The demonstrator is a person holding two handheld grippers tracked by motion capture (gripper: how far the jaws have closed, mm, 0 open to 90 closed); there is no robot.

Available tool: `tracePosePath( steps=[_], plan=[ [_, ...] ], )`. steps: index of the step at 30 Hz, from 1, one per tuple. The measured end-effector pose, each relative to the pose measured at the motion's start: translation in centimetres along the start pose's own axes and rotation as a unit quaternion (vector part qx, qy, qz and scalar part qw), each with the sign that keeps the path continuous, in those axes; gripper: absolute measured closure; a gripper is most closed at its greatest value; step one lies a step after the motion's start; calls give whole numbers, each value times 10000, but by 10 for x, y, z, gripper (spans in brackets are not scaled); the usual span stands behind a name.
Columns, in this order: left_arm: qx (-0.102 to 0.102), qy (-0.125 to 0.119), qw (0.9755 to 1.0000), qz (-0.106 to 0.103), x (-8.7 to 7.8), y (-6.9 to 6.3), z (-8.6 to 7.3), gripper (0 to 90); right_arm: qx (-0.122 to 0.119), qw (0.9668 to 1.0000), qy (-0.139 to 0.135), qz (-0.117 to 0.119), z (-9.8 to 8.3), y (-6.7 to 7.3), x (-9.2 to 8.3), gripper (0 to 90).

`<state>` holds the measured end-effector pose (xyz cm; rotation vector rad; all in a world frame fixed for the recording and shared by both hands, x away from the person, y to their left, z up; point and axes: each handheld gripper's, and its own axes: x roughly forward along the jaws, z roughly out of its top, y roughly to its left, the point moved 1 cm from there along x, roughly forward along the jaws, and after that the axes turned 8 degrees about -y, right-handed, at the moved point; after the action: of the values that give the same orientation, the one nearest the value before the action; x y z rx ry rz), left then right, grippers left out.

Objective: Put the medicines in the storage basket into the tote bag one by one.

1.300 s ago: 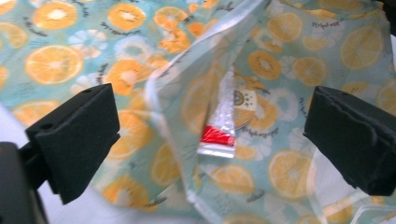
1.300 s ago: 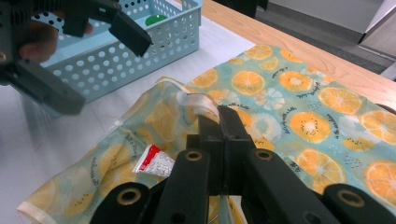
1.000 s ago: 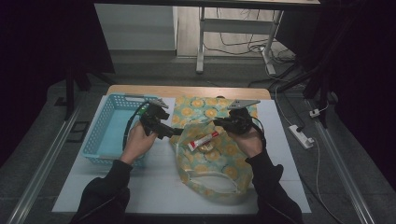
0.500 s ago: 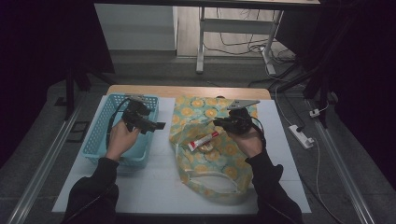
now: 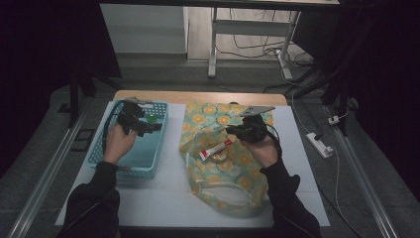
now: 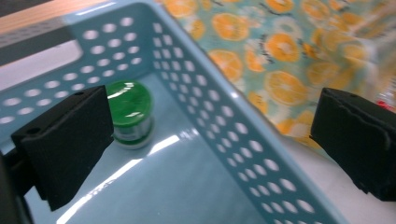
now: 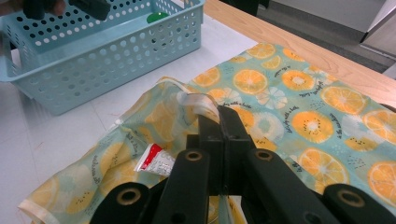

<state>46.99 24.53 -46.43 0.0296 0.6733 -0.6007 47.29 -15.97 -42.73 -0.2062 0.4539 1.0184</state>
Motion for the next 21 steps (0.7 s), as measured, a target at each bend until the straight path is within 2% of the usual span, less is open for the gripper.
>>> tracePosePath(
  steps=[3,5,10,13,16,21],
  plan=[
    [-83,-17,9999,139,2,8,0,0,0,10000,16,3,0,0,0,899],
    [-157,-8,9997,161,4,13,0,0,-5,10000,16,5,0,0,0,899],
    [-283,176,9992,238,15,24,-2,0,9,10000,17,0,0,0,0,899],
    [-239,300,9987,323,22,29,-3,0,18,10000,13,-7,0,-1,0,899],
    [-205,326,9986,357,28,32,-3,0,13,10000,11,-8,0,-1,0,899],
    [-8,451,9973,571,36,33,0,0,15,10000,14,-7,0,-1,0,898]
  ],
)
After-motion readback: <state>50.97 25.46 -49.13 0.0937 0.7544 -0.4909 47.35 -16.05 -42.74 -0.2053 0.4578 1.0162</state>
